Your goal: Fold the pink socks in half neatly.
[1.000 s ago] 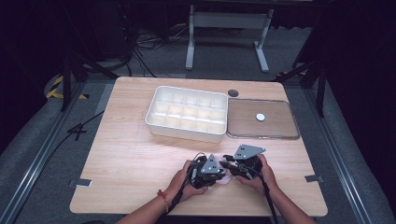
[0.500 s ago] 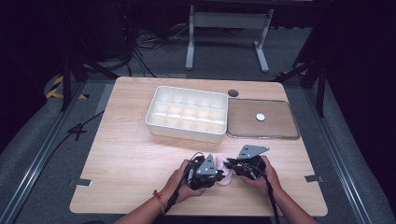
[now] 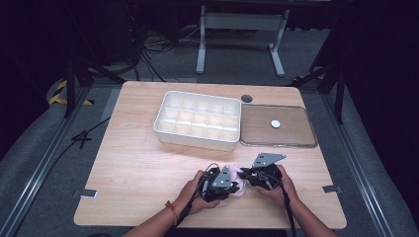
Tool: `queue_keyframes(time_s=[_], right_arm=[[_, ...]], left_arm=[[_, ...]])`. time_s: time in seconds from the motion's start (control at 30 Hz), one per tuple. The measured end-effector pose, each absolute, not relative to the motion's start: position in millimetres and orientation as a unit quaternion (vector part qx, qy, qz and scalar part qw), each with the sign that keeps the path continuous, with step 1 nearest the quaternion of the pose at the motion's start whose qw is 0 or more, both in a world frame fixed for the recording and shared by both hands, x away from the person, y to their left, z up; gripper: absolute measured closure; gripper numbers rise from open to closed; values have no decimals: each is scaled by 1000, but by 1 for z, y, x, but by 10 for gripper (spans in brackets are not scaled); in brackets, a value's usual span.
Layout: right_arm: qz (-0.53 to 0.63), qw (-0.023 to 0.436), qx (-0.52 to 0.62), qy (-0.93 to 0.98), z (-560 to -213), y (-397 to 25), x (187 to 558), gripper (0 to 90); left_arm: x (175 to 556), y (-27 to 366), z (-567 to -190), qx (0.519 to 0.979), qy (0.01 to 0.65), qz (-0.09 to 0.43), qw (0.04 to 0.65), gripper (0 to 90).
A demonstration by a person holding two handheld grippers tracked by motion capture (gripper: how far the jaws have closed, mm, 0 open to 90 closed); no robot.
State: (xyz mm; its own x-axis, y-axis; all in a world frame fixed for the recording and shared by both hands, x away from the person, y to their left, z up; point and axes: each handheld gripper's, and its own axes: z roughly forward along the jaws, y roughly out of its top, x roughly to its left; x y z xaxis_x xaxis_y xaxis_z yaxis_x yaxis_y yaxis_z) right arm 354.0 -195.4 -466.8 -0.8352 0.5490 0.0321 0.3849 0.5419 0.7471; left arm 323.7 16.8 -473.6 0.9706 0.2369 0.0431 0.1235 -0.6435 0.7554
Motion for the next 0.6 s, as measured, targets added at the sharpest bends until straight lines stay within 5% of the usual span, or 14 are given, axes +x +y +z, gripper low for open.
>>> queue_keyframes(time_s=[0.37, 0.6], right_arm=[[378, 135, 274, 874, -461, -201, 353, 646], [376, 157, 278, 870, -457, -202, 351, 694]], left_arm=[[326, 17, -476, 904, 102, 59, 411, 807], [327, 16, -476, 904, 99, 58, 413, 809]])
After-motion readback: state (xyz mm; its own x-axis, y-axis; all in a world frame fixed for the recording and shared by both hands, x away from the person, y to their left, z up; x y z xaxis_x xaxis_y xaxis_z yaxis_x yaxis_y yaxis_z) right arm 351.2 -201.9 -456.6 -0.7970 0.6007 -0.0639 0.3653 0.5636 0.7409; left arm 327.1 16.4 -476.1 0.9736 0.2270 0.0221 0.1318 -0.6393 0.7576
